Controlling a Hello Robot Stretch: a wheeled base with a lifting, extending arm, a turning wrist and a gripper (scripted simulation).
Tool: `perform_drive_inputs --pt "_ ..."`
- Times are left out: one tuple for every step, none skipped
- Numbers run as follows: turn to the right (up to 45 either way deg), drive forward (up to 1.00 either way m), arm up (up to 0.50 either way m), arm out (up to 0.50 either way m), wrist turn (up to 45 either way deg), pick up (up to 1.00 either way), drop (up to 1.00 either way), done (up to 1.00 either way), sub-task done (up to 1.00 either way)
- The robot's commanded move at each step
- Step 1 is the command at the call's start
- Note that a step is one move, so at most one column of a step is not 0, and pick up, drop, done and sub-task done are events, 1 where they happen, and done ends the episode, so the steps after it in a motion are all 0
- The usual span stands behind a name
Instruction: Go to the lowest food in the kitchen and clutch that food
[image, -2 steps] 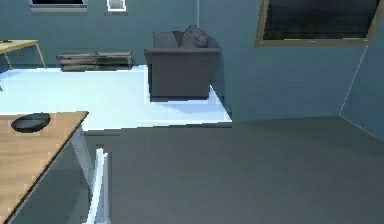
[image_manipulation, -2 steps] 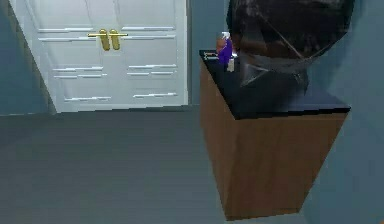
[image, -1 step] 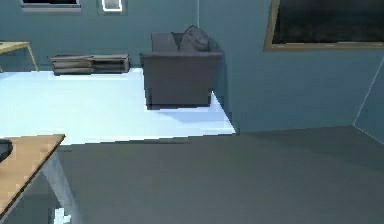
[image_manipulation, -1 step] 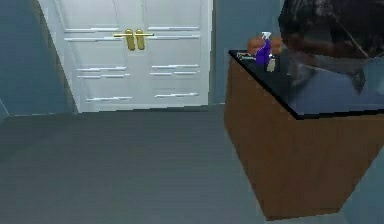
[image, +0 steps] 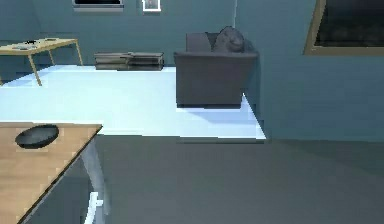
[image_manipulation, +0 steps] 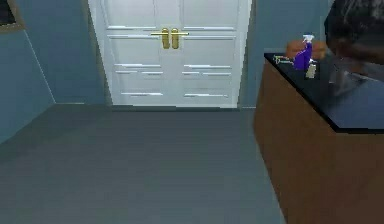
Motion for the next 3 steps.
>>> perform_drive_inputs --pt "0.0 0.60 0.00 0.00 0.0 0.00 0.00 0.00 0.00" --pt "-45.0 0.00 0.00 0.00 0.0 0.00 0.00 0.00 0.00" --pt "-12.0 0.00 0.00 0.00 0.0 0.00 0.00 0.00 0.00"
